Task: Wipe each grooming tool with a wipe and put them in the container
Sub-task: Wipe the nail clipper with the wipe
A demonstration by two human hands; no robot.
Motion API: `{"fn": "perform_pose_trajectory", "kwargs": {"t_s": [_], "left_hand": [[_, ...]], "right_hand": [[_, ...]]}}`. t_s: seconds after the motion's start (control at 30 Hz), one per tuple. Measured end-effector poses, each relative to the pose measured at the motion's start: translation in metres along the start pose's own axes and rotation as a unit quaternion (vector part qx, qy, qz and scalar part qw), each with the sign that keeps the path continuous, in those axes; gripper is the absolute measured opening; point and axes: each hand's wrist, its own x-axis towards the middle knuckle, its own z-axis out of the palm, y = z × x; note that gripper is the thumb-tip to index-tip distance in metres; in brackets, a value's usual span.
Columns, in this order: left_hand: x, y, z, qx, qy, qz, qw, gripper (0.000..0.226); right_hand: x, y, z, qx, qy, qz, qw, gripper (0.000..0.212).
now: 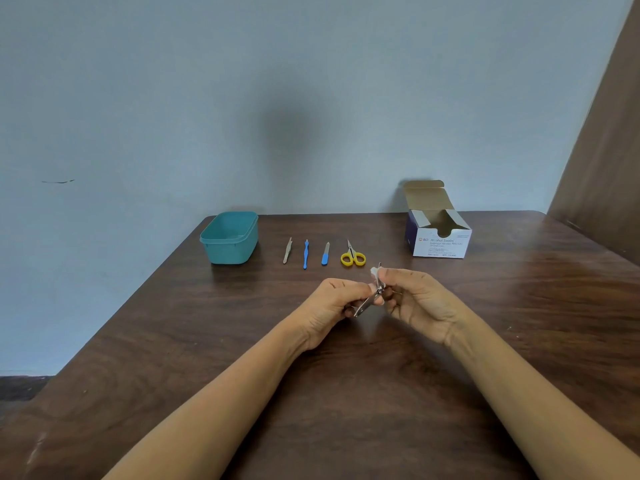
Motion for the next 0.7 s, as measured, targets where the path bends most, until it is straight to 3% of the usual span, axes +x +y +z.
{"fn": "perform_pose_trajectory", "kwargs": {"t_s": [0.1, 0.37, 0.7], "left_hand": [[0.001, -0.001, 0.001, -0.007, 0.015, 0.001, 1.000, 0.027], [0.004, -0.008, 0.003, -0.036, 0.085, 0.061, 0.994, 0.022], [0.010, -0.016, 0.001, -0.102, 0.149, 0.099, 0.979, 0.017]], "right_hand": [[0.001, 0.002, 0.002, 0.016, 0.037, -0.039, 0.998, 0.006], [0.002, 0.007, 0.011, 0.075, 0.121, -0.111, 0.984, 0.013], [0.003, 0.016, 0.014, 0.017, 0.138, -0.083, 0.987, 0.006]]}}
